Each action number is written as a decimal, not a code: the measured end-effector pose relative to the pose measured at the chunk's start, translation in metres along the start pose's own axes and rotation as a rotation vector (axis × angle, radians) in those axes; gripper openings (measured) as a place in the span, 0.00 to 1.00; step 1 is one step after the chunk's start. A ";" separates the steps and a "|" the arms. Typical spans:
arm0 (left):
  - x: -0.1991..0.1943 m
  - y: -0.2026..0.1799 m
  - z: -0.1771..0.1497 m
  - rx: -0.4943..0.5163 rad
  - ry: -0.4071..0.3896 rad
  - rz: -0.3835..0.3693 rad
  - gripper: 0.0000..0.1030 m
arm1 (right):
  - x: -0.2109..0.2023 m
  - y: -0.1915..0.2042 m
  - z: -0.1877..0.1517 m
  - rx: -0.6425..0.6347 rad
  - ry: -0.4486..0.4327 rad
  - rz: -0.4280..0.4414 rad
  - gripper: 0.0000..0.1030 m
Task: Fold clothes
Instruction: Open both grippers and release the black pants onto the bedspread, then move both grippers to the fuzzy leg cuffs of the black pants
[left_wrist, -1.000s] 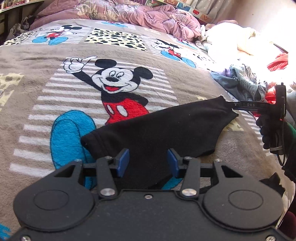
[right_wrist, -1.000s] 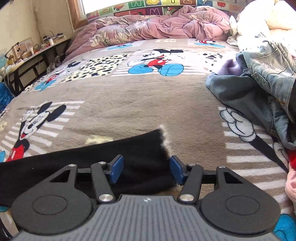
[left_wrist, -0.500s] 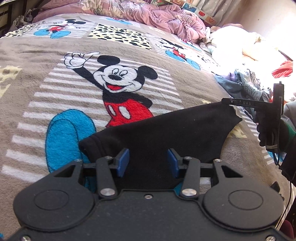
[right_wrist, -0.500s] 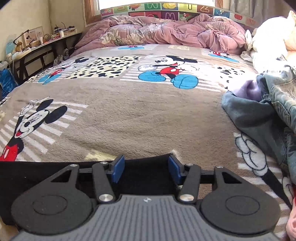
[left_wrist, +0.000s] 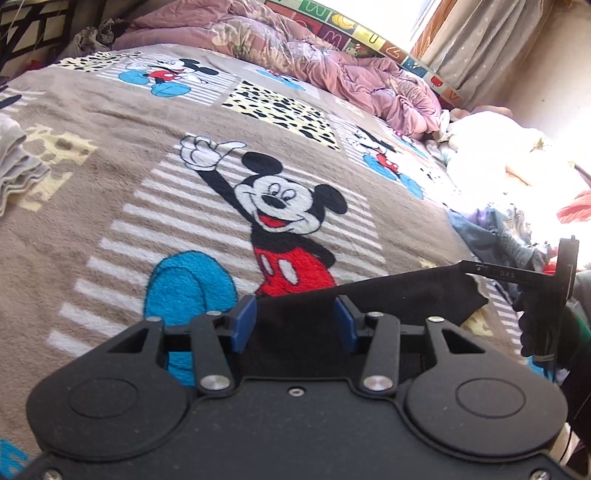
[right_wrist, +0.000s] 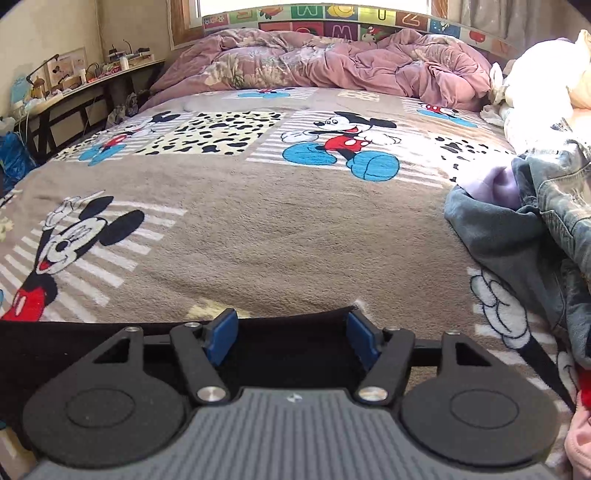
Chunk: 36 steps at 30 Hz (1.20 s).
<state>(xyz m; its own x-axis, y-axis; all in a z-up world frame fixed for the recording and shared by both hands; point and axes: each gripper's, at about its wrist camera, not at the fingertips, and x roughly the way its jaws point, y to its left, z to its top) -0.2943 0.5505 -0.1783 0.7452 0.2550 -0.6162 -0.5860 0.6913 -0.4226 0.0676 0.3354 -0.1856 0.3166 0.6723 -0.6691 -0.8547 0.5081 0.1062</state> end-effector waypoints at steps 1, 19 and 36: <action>0.005 -0.002 -0.002 0.003 0.014 -0.001 0.43 | -0.011 0.000 -0.002 0.025 -0.008 0.027 0.64; -0.104 -0.073 -0.051 0.442 -0.018 0.146 0.49 | -0.240 0.019 -0.123 -0.205 -0.053 0.040 0.70; -0.111 -0.086 -0.198 1.120 0.056 0.382 0.49 | -0.263 0.074 -0.275 -0.776 0.164 -0.151 0.58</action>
<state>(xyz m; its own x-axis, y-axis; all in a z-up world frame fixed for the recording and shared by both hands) -0.3899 0.3290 -0.2048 0.5511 0.5624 -0.6164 -0.1416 0.7911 0.5951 -0.1916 0.0485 -0.2040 0.4383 0.5082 -0.7414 -0.8687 0.0277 -0.4946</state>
